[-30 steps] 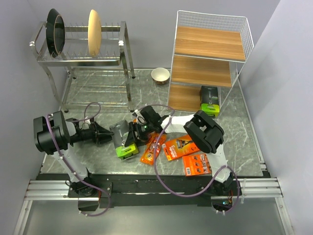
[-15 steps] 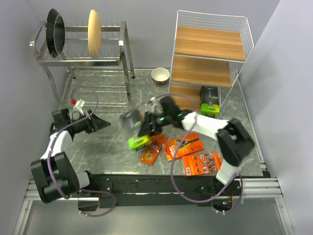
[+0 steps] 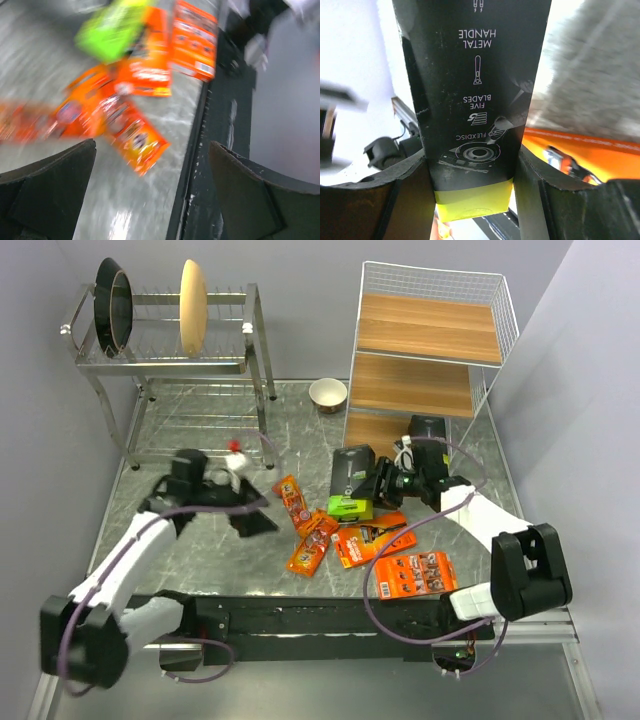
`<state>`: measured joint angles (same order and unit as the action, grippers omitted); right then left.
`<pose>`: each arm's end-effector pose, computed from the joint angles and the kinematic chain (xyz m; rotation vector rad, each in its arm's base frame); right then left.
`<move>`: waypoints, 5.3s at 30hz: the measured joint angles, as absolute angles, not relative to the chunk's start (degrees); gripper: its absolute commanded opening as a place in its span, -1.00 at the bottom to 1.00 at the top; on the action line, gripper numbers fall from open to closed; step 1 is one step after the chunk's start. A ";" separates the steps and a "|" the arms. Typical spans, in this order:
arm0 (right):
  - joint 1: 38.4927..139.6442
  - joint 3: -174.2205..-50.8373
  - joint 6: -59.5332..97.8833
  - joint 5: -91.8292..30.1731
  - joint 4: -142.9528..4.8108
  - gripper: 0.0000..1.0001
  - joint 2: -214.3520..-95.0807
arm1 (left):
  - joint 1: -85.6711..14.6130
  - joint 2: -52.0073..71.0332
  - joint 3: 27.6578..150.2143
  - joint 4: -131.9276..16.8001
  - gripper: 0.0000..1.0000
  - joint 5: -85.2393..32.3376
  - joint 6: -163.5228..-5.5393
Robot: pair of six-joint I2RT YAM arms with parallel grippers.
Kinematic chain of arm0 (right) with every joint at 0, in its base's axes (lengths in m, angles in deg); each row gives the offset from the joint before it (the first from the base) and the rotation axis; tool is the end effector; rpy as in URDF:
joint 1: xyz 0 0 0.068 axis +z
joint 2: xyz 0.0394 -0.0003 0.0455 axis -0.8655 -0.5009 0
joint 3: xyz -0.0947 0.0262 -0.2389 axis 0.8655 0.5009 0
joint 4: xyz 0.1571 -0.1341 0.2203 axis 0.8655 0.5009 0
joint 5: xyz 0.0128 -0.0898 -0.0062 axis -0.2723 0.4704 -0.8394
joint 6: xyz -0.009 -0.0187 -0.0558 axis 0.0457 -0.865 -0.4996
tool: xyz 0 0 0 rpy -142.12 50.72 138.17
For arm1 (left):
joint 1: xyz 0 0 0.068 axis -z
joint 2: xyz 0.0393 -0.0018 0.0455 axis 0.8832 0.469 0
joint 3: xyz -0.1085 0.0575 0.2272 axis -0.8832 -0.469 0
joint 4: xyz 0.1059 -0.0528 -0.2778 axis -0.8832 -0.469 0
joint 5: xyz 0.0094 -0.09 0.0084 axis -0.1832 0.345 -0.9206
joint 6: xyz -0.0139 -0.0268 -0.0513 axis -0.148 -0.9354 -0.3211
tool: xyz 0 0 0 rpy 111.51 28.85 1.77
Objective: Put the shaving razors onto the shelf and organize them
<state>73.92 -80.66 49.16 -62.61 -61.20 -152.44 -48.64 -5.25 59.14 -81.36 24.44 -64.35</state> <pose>0.3037 0.1042 0.1675 0.1132 2.4401 1.2262 0.2480 -0.0977 0.2353 0.9207 1.9018 -1.1981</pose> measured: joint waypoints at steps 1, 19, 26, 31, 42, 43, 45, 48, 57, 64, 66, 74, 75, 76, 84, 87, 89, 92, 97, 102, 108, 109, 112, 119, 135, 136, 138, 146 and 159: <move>73.26 -79.99 49.18 -62.45 -61.57 -0.33 -152.62 | -44.34 -6.34 58.94 -80.11 0.99 22.74 -63.80; 64.83 -86.94 52.72 -63.37 -76.56 0.05 -172.55 | -19.70 13.61 62.61 -61.23 0.99 3.05 -67.74; 64.83 -95.39 49.11 -60.92 -73.66 0.99 -175.78 | -17.19 20.47 66.00 -51.00 0.73 -1.70 -69.31; 64.83 -96.84 47.39 -59.02 -69.83 1.00 -175.65 | -17.19 23.47 67.33 -48.58 0.44 -2.02 -69.25; 65.48 -88.49 44.39 -50.08 -66.77 1.00 -162.47 | -16.99 24.28 69.43 -47.50 0.47 -2.16 -69.07; 65.70 -87.85 43.78 -49.25 -66.20 0.98 -161.88 | -16.99 24.23 69.63 -48.05 0.47 -2.22 -68.98; 66.09 -86.89 42.12 -48.38 -65.02 0.84 -160.64 | -16.95 24.04 69.98 -49.38 0.47 -2.24 -68.68; 67.23 -85.67 39.04 -47.11 -63.10 0.69 -157.53 | -16.95 22.59 70.26 -52.57 0.49 -2.55 -67.65; 76.32 -79.33 24.55 -43.94 -62.33 -0.13 -142.30 | -19.42 10.44 68.38 -57.38 0.55 -4.36 -64.70; 82.01 -78.41 11.10 -41.30 -61.17 -0.85 -144.62 | -24.60 4.87 62.92 -59.33 0.58 -5.48 -64.90; 83.06 -78.50 5.62 -40.46 -61.07 -1.00 -145.29 | -27.09 3.49 61.74 -59.77 0.59 -5.48 -65.25; 84.87 -81.21 -9.33 -37.84 -60.54 -1.00 -153.91 | -37.49 0.87 60.75 -58.78 0.63 -6.64 -66.62; 84.96 -81.32 -10.16 -37.32 -60.61 -1.00 -154.85 | -38.13 0.69 60.75 -58.59 0.63 -6.77 -66.75; 85.02 -81.47 -11.19 -36.51 -60.58 -1.00 -155.85 | -38.87 0.54 60.73 -58.39 0.63 -6.81 -66.86; 85.22 -86.63 -14.67 -29.06 -61.20 -1.00 -163.98 | -41.01 -0.07 58.79 -56.62 0.64 -7.12 -69.22; 85.28 -88.44 -15.37 -27.07 -61.79 -1.00 -165.03 | -41.01 -0.11 57.45 -56.09 0.65 -7.03 -70.23; 85.31 -90.21 -15.98 -25.54 -62.70 -1.00 -166.23 | -41.01 -0.09 57.17 -56.05 0.65 -6.99 -70.71; 85.31 -92.49 -16.79 -23.88 -64.48 -1.00 -168.59 | -41.01 -0.07 57.17 -55.55 0.66 -6.96 -71.21; 85.31 -95.85 -17.14 -21.78 -66.01 -1.00 -172.59 | -41.01 0.37 57.17 -54.45 0.68 -6.99 -71.74; 85.31 -97.45 -17.35 -20.55 -67.64 -1.00 -174.80 | -41.01 1.22 57.17 -54.28 0.74 -6.96 -72.13; 85.31 -97.47 -18.21 -18.83 -69.74 -1.00 -175.65 | -41.01 2.25 57.17 -54.24 0.90 -7.18 -72.72; 85.31 -97.47 -18.23 -18.43 -70.16 -1.00 -175.78 | -41.01 2.42 57.17 -54.21 0.98 -7.23 -73.14; 85.31 -97.45 -18.14 -17.91 -70.86 -1.00 -175.92 | -41.01 2.73 57.17 -54.10 0.99 -7.66 -74.23; 85.46 -94.32 -15.91 -20.18 -68.39 -0.32 -170.41 | -40.97 2.95 57.21 -54.91 0.99 -7.60 -75.63; 84.76 -75.16 -16.68 -33.38 -45.04 0.86 -131.41 | -30.65 4.45 56.95 -57.43 0.99 -7.03 -76.61; 84.74 -73.95 -17.42 -33.95 -43.97 0.89 -130.10 | -29.67 5.24 56.95 -57.41 0.99 -7.12 -76.52; 84.63 -72.20 -18.62 -34.96 -42.20 0.91 -127.98 | -27.92 6.95 56.95 -57.67 0.99 -7.21 -76.02; 83.78 -74.74 -18.10 -40.38 -44.15 0.79 -132.11 | -27.46 14.42 61.85 -62.63 0.99 -11.25 -71.19; 85.35 -103.11 -17.09 -62.67 -41.74 0.56 -165.05 | -37.84 14.09 66.94 -69.16 0.99 -11.23 -69.03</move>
